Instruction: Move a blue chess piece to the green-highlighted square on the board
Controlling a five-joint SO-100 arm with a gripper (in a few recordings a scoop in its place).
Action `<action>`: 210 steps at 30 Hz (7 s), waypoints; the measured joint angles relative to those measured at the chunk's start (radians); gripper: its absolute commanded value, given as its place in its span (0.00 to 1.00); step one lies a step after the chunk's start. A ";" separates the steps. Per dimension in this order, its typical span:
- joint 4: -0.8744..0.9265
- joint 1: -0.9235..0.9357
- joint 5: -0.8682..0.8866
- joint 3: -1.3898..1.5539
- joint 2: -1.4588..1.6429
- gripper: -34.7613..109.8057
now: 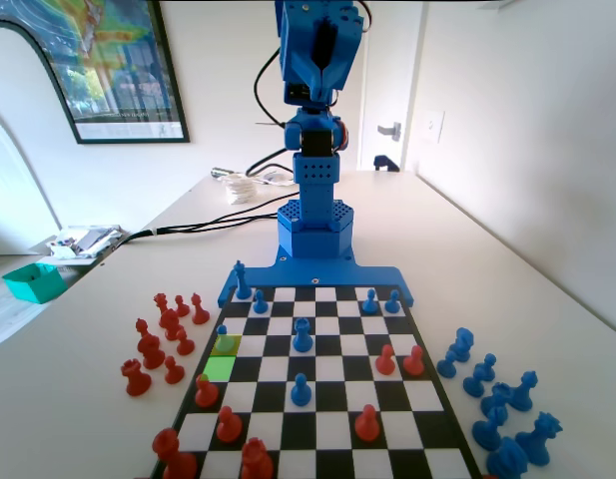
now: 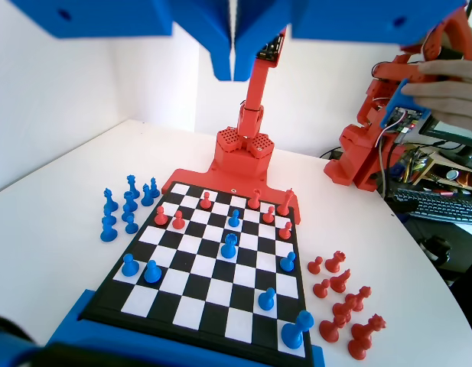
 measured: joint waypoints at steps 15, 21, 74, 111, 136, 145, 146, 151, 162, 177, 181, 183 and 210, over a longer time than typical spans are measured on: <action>0.215 0.029 -0.449 -0.390 -0.454 0.29; 0.149 0.126 -0.747 -0.339 -0.626 0.27; -0.500 0.394 -0.922 -0.281 -1.629 0.32; -0.664 0.443 -0.971 -0.267 -1.741 0.32; -0.733 0.445 -0.971 -0.209 -1.741 0.32; -0.747 0.425 -0.966 -0.209 -1.775 0.32; -0.749 0.425 -0.966 -0.209 -1.784 0.32; -0.765 0.425 -0.966 -0.209 -1.790 0.32; -0.787 0.426 -0.976 -0.206 -1.792 0.25; -0.661 0.436 -0.942 -0.282 -1.792 0.25; -0.614 0.436 -0.914 -0.353 -1.812 0.25; -0.604 0.431 -0.900 -0.387 -1.830 0.25; -0.644 0.410 -0.844 -0.477 -1.919 0.25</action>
